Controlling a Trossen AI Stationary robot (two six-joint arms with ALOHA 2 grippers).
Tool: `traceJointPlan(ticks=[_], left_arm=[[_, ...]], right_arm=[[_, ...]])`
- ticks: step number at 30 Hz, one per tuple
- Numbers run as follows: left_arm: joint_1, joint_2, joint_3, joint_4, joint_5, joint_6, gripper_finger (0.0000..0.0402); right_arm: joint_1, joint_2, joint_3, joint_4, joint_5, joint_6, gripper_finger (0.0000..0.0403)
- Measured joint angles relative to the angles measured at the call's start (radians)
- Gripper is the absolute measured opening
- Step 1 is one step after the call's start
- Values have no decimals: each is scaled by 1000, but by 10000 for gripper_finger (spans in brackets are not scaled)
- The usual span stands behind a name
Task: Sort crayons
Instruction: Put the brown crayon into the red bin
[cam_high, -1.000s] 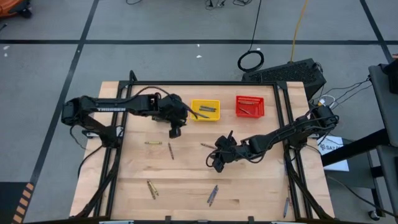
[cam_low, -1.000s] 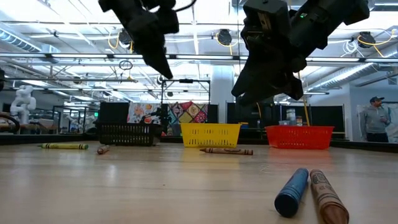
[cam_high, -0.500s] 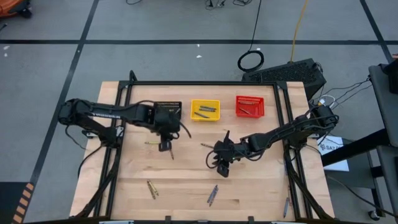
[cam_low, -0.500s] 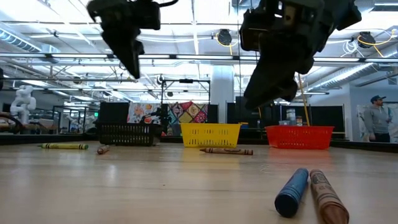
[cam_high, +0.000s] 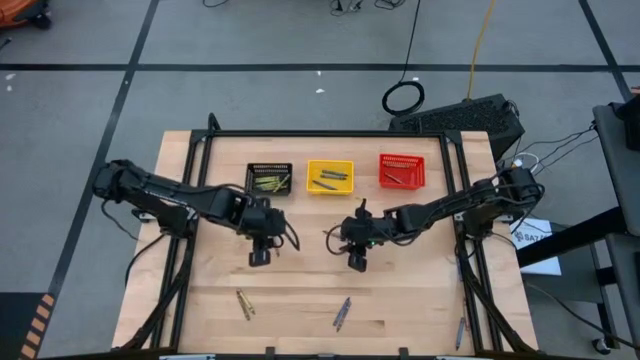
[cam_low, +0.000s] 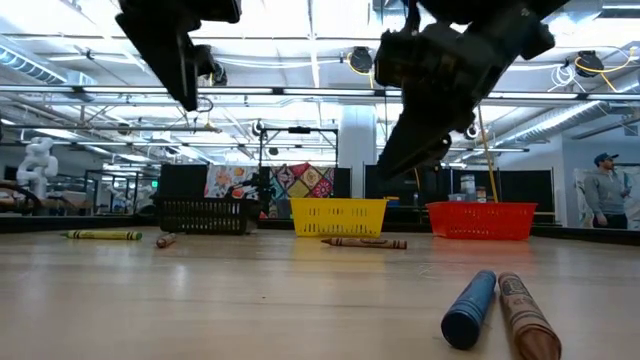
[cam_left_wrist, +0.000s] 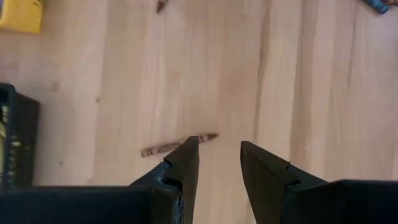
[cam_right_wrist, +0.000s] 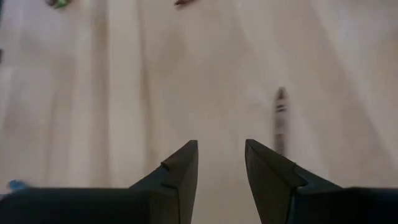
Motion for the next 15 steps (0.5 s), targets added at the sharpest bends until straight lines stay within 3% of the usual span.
traceJointPlan(ticks=[7,15], left_arm=[[-74,0,0,-80,-34,-98,121],[-139,0,0,-105,-34,-206,121]], right_arm=[[-44,0,0,-25,74,-95,121],[-99,0,1,-42,74,-107,121]])
